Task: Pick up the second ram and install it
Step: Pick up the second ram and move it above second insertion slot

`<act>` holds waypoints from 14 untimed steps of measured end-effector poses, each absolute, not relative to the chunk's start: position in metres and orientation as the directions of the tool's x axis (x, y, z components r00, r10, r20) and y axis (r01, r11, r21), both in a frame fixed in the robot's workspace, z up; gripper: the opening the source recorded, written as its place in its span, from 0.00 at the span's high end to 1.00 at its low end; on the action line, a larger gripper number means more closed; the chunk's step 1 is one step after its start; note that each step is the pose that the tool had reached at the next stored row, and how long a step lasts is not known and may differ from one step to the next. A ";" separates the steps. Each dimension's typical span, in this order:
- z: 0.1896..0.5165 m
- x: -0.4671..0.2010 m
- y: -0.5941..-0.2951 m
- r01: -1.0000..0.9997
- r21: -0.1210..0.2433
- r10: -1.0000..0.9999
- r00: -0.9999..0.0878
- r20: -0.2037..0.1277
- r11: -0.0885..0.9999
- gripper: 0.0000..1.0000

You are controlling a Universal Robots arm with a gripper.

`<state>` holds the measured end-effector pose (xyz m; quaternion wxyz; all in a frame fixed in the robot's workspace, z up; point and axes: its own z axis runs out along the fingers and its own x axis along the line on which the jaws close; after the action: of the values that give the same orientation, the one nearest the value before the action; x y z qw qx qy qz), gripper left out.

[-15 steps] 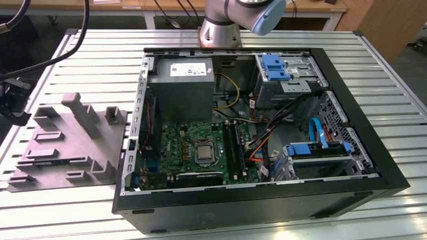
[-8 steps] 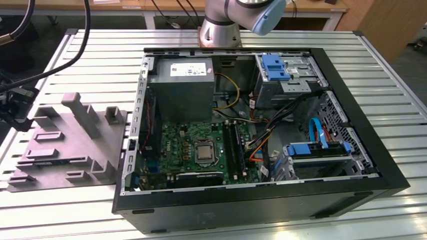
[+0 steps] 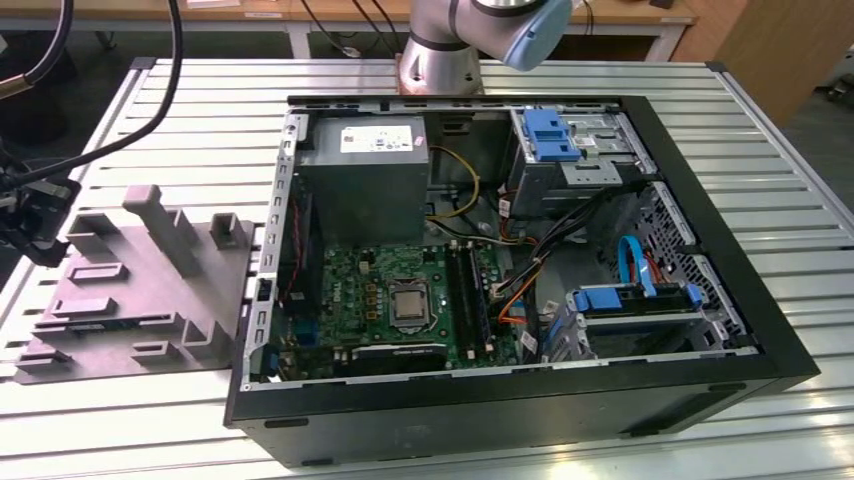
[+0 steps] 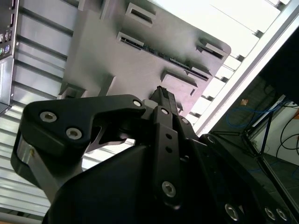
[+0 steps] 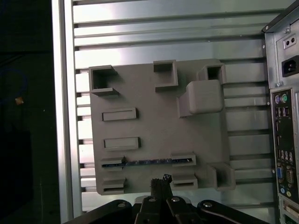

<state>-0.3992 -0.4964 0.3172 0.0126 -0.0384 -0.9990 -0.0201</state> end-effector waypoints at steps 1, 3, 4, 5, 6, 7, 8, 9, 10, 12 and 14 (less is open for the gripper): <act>0.317 -0.399 -0.496 0.077 0.039 0.076 -0.997 0.027 0.996 0.90; 0.317 -0.399 -0.496 0.077 0.039 0.076 -0.997 0.027 0.996 0.90; 0.317 -0.399 -0.496 0.077 0.039 0.076 -0.997 0.027 0.996 0.90; 0.317 -0.399 -0.496 0.077 0.039 0.076 -0.997 0.027 0.996 0.90; 0.317 -0.399 -0.496 0.077 0.039 0.076 -0.997 0.027 0.996 0.90; 0.317 -0.399 -0.496 0.077 0.039 0.076 -0.997 0.027 0.996 0.90; 0.317 -0.399 -0.496 0.077 0.039 0.076 -0.997 0.027 0.996 0.90; 0.317 -0.399 -0.496 0.077 0.039 0.076 -0.997 0.027 0.996 0.90; 0.317 -0.399 -0.496 0.077 0.039 0.076 -0.997 0.027 0.996 0.90; 0.317 -0.399 -0.496 0.074 0.039 0.073 -0.997 0.027 0.996 0.90; 0.316 -0.399 -0.496 0.042 0.039 0.041 -0.999 0.026 0.998 0.90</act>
<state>-0.3991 -0.4964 0.3163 0.0128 -0.0210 -0.9995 -0.0200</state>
